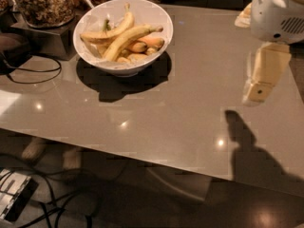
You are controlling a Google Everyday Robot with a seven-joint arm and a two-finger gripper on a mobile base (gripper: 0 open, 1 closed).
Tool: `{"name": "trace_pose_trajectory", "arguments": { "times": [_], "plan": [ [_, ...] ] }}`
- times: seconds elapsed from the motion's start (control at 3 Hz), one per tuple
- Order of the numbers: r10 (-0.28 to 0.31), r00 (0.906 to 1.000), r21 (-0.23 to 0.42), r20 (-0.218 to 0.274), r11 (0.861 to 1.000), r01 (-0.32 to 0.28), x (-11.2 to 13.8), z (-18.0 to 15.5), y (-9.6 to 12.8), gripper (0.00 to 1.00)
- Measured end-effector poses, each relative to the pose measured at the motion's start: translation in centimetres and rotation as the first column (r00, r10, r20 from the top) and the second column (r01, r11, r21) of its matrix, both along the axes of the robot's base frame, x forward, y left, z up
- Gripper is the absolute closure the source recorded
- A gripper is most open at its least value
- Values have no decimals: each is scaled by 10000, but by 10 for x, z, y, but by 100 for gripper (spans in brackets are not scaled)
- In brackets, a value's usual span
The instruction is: Pick banana from white bowl
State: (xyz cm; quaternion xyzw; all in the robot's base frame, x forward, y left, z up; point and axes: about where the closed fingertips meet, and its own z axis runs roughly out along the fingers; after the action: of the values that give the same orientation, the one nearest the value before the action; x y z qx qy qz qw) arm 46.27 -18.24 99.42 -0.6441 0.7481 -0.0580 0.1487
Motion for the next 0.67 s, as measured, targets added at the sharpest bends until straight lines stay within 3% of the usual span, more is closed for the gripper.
{"name": "trace_pose_trajectory", "arguments": {
  "times": [0.67],
  "plan": [
    [389,9981,274,482,9988,-402,37,23,32,0]
  ]
}}
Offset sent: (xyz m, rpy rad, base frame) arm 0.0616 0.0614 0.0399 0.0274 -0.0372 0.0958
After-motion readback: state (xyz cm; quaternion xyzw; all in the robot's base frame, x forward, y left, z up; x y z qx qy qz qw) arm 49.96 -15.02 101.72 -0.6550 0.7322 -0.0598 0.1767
